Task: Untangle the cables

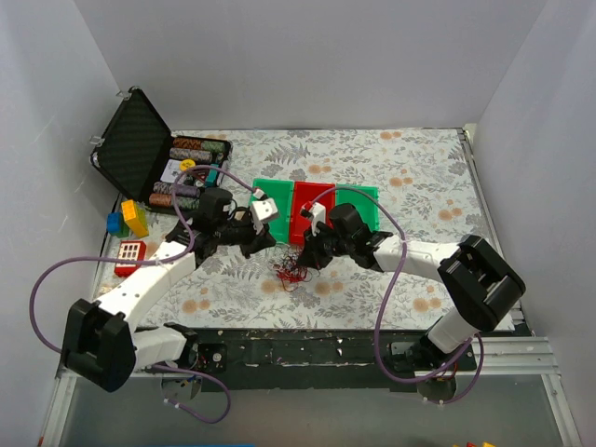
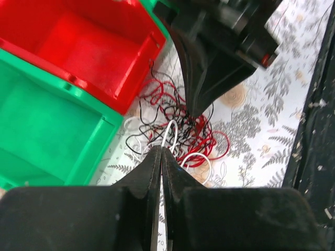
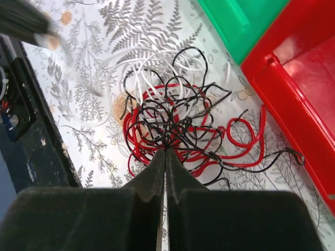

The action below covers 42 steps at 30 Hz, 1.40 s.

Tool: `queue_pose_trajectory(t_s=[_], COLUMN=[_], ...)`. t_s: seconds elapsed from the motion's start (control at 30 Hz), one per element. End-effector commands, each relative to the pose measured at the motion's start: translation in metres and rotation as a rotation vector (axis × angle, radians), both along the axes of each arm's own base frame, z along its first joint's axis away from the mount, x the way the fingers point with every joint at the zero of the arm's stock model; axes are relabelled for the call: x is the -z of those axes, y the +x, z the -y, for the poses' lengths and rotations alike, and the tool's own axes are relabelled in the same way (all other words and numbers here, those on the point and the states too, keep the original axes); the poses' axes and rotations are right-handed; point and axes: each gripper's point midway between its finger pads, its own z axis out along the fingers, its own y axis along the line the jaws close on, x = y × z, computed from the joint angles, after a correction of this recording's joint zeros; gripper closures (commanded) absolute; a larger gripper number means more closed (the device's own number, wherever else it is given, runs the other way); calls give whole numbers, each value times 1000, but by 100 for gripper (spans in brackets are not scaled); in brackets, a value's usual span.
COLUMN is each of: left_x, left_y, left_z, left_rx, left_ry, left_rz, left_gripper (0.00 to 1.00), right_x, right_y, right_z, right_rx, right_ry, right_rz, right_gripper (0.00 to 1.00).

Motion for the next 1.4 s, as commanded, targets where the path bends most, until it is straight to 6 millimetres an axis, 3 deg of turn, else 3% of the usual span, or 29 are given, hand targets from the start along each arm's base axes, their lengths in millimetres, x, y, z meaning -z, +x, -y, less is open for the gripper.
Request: queue_pose_trajectory(t_s=[0.0, 0.27, 0.57, 0.83, 1.23, 1.3, 1.37], left_x=[-66, -165, -316, -450, -563, -566, -556], left_y=[-2, -2, 9, -4, -40, -46, -51], left_z=[7, 0, -25, -52, -64, -58, -49], left_rx=[-44, -137, -311, -400, -336, -284, -223], left_ry=[-126, -257, -468, -687, -884, -876, -858], left_rz=[45, 182, 517, 819, 1022, 1018, 999], left_gripper=[100, 100, 100, 100, 100, 100, 100], right_x=[5, 31, 46, 69, 83, 64, 22], right_y=[3, -19, -39, -56, -76, -64, -44], right_z=[15, 53, 86, 107, 129, 125, 110], right_rx=[56, 148, 234, 274, 274, 303, 337], right_ry=[-65, -192, -336, -468, -562, -527, -408], right_rz=[52, 49, 19, -36, -89, -30, 74], right_gripper=[99, 99, 99, 99, 99, 99, 94])
